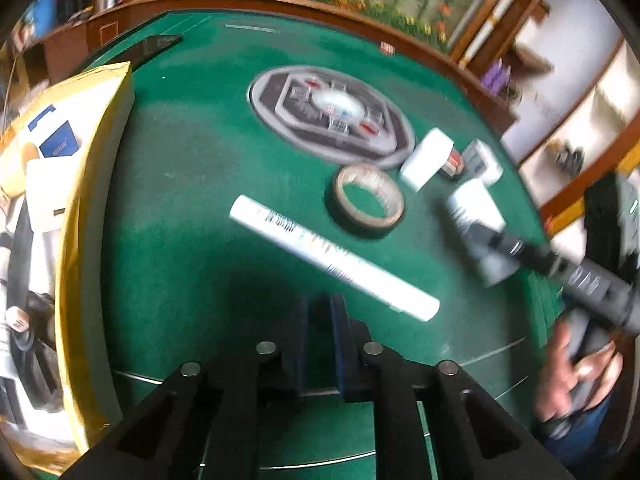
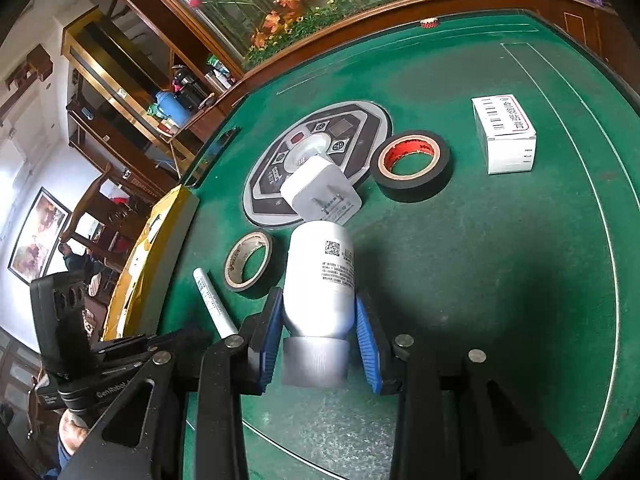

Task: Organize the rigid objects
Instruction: 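Grasp the white tube with the left tool while the right holds the bottle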

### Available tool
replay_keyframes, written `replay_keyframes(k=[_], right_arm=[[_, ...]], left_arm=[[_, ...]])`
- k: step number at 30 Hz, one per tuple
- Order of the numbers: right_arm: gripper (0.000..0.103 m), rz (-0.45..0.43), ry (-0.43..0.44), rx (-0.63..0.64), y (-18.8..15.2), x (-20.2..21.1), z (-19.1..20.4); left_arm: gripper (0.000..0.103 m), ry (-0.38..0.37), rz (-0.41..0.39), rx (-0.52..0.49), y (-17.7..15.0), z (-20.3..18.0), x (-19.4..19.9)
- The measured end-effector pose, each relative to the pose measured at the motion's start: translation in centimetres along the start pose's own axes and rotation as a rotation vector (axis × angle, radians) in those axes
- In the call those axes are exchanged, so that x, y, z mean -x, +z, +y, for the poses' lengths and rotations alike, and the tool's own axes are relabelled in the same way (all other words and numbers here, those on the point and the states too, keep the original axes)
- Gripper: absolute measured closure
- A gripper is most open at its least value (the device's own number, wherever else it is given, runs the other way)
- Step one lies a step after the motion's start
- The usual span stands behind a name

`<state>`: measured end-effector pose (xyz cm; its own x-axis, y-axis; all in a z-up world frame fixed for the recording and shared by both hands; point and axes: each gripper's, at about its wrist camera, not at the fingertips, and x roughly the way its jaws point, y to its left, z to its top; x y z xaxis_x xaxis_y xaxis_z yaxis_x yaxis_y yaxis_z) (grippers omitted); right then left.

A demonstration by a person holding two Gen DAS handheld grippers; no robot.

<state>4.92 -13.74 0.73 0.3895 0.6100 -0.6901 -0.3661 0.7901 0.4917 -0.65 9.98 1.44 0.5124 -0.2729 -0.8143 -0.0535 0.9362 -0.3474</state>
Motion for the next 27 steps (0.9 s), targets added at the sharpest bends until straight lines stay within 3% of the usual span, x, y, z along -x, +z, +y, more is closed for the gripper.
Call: replay_keyframes(k=[1,2,3,9,12,13,16,18,20,22,23,25,27], right_arm=[[0.069,0.003,-0.004,0.007,-0.1,-0.1,0.1],[0.069,0.011,-0.006,0.022,-0.2,-0.2,0.3],[0.069,0.016,-0.007,0.032,-0.3,-0.3,0.5],[0.069,0.040,-0.096,0.230,-1.6,-1.9,4.0],[0.069,0.088,-0.086,0.355,-3.4,-3.1,6.7],[0.069,0.102,-0.061,0.393,-4.0,-3.2,7.6],[0.069,0.229,0.189,0.327,-4.7,-3.7,8.1],[0.069,0.221,0.183,0.293,-4.4,-3.4,7.3],[0.069,0.176,0.129,0.243,-3.6,-2.7,5.8],[0.069,0.151,0.114,0.182,-2.9,-2.1,4.3],[0.069,0.136,0.101,0.155,-2.6,-1.8,3.7],[0.069,0.119,0.084,0.132,-2.3,-1.4,3.2],[0.069,0.117,0.089,0.130,-2.3,-1.2,3.1]], left_arm=[[0.062,-0.051,0.001,0.027,0.4,0.1,0.1],[0.049,-0.065,0.010,0.046,0.6,0.2,0.0],[0.029,-0.066,0.019,0.078,0.9,0.4,-0.1],[0.027,-0.056,-0.014,0.162,1.4,1.8,0.8],[0.027,-0.044,0.001,0.180,1.3,2.4,0.6],[0.027,-0.043,0.003,0.183,1.1,2.5,0.6],[0.027,-0.033,0.012,0.167,0.9,2.4,0.5],[0.027,0.013,0.002,0.104,1.0,1.5,0.2],[0.029,0.063,0.000,0.038,0.8,0.5,-0.2],[0.053,0.155,-0.007,-0.072,0.5,-0.7,-0.8],[0.058,0.188,-0.017,-0.104,0.3,-1.0,-0.9],[0.083,0.235,-0.042,-0.153,0.1,-1.1,-1.1],[0.088,0.255,-0.060,-0.175,-0.2,-0.9,-1.0]])
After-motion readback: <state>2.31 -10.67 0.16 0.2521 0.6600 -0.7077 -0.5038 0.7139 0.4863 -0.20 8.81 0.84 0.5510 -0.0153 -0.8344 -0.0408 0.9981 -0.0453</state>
